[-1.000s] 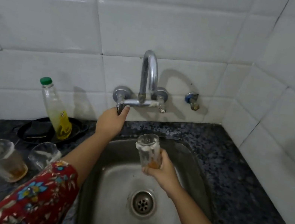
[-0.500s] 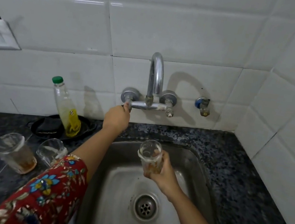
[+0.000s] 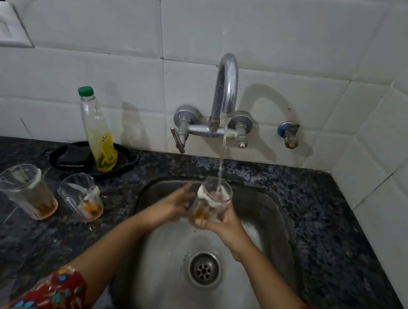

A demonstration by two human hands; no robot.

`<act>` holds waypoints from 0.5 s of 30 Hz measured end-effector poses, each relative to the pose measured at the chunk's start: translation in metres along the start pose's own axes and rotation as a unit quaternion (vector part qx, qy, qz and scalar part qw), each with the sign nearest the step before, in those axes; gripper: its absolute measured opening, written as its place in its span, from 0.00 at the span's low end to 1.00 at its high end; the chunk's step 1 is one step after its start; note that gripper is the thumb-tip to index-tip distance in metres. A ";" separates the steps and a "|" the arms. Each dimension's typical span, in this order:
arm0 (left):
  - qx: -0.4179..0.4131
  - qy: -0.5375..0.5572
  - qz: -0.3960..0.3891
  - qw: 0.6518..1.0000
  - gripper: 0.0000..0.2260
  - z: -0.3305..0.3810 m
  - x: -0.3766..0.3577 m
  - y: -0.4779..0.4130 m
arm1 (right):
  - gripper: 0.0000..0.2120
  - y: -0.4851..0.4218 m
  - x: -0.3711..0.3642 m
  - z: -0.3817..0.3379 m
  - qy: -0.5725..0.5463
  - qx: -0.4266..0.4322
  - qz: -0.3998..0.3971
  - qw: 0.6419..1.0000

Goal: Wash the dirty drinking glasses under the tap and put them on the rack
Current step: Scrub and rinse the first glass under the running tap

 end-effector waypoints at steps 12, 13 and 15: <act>-0.109 -0.012 0.138 0.984 0.28 -0.024 -0.017 0.000 | 0.37 0.032 0.019 -0.043 0.177 0.175 0.032 0.968; -0.101 -0.020 0.144 0.984 0.29 -0.028 -0.016 -0.003 | 0.33 0.039 0.020 -0.057 0.267 0.254 0.042 0.929; -0.088 -0.019 0.145 0.985 0.31 -0.034 -0.015 -0.011 | 0.30 0.046 0.004 -0.065 0.493 0.367 -0.037 0.788</act>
Point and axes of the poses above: each hand's wrist, its own y-axis away from the middle knuckle, its own x-axis out of the back of the hand, z = x × y, the point moved 8 cm from there along -y, towards the middle knuckle, and after that the axes turned 6 degrees about -y, right-handed, at the moved point
